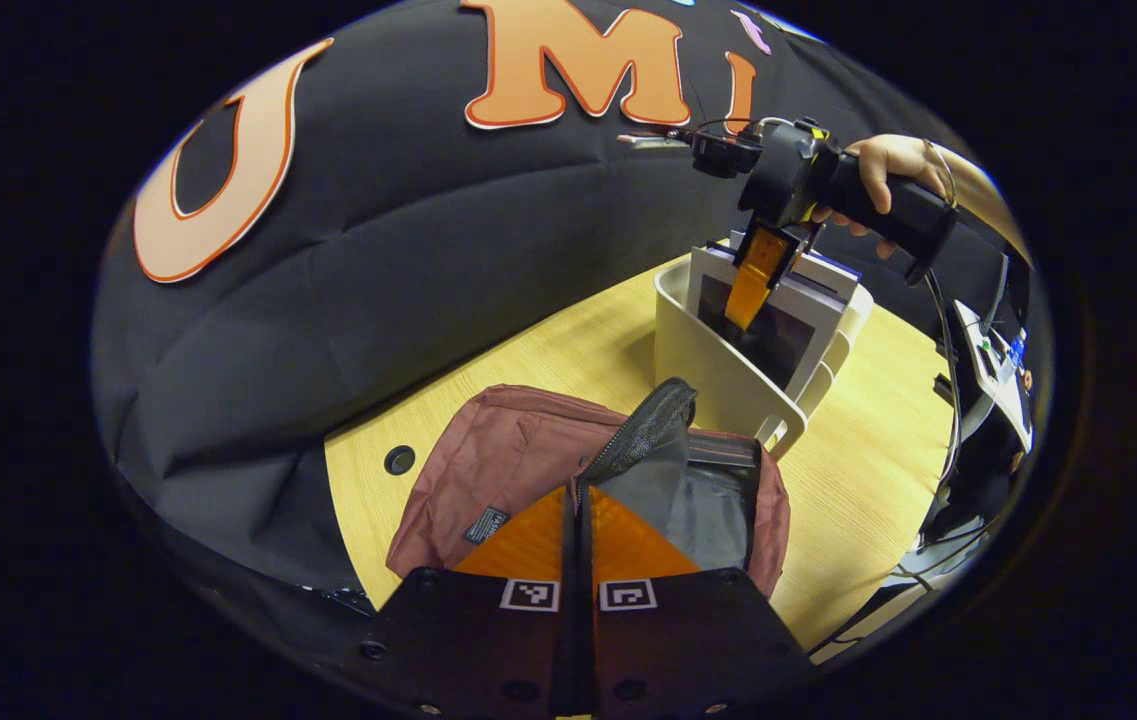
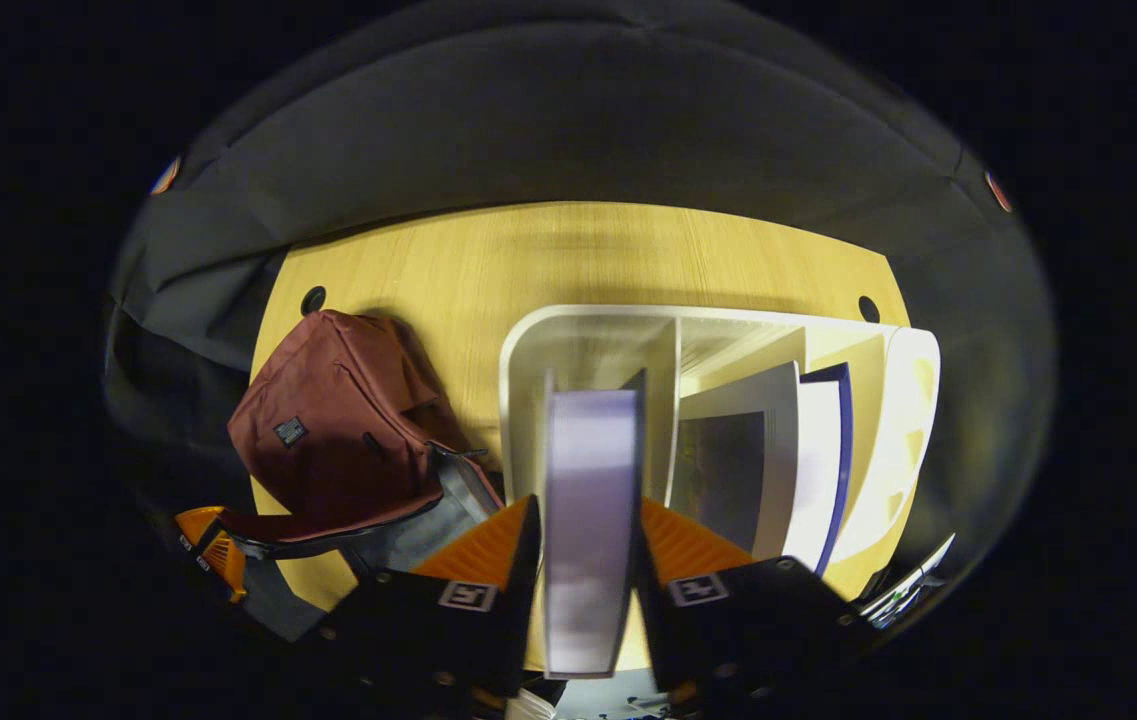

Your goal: Open the schoolbag, grab two books from the bookshelf and put them into the schoolbag.

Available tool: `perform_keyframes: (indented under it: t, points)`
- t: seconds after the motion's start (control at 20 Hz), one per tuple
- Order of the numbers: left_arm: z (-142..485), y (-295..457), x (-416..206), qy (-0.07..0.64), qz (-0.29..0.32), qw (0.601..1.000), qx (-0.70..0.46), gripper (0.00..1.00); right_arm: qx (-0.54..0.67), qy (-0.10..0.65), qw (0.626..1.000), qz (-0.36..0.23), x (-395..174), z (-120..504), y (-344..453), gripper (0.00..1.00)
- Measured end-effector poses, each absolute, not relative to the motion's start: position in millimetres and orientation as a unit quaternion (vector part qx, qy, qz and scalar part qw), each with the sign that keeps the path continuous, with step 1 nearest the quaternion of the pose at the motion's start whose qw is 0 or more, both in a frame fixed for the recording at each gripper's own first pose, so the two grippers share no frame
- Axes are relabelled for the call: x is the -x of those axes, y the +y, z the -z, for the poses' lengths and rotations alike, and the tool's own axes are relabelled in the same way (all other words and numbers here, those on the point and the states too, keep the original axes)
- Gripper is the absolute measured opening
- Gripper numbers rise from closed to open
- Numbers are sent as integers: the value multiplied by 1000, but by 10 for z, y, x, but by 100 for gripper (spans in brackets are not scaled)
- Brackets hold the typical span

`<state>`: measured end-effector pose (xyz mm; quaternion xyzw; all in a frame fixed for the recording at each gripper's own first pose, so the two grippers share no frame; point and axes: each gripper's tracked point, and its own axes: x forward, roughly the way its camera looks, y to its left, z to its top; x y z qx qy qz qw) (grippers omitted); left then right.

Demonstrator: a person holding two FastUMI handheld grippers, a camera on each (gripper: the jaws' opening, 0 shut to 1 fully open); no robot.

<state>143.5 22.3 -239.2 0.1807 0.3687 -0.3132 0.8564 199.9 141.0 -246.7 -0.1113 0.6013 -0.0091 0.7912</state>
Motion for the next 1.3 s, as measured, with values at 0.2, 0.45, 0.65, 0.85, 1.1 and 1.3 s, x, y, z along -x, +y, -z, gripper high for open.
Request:
perform_keyframes:
  t: [0.2, 0.45, 0.65, 0.85, 1.1, 1.3]
  points:
    - [2405, 213, -1402, 371, 314, 857, -173, 1, 111, 588, 801, 15, -1954, 2237, 1439, 36]
    - [2382, 189, -1350, 369, 319, 856, -169, 1, 84, 531, 843, 24, -1893, 1469, 1436, 35]
    - [2350, 205, -1340, 361, 323, 857, -176, 0, 46, 485, 873, 20, -1601, 918, 1397, 35]
    - [2326, 193, -1327, 360, 325, 855, -184, 1, -7, 420, 907, 8, -1127, 397, 1346, 34]
    - [2218, 188, -1358, 347, 324, 857, -203, 1, -152, 352, 923, -34, -407, 308, 1406, 34]
    - [2158, 114, -1374, 343, 329, 853, -216, 1, -286, 327, 899, -55, 71, 853, 1395, 34]
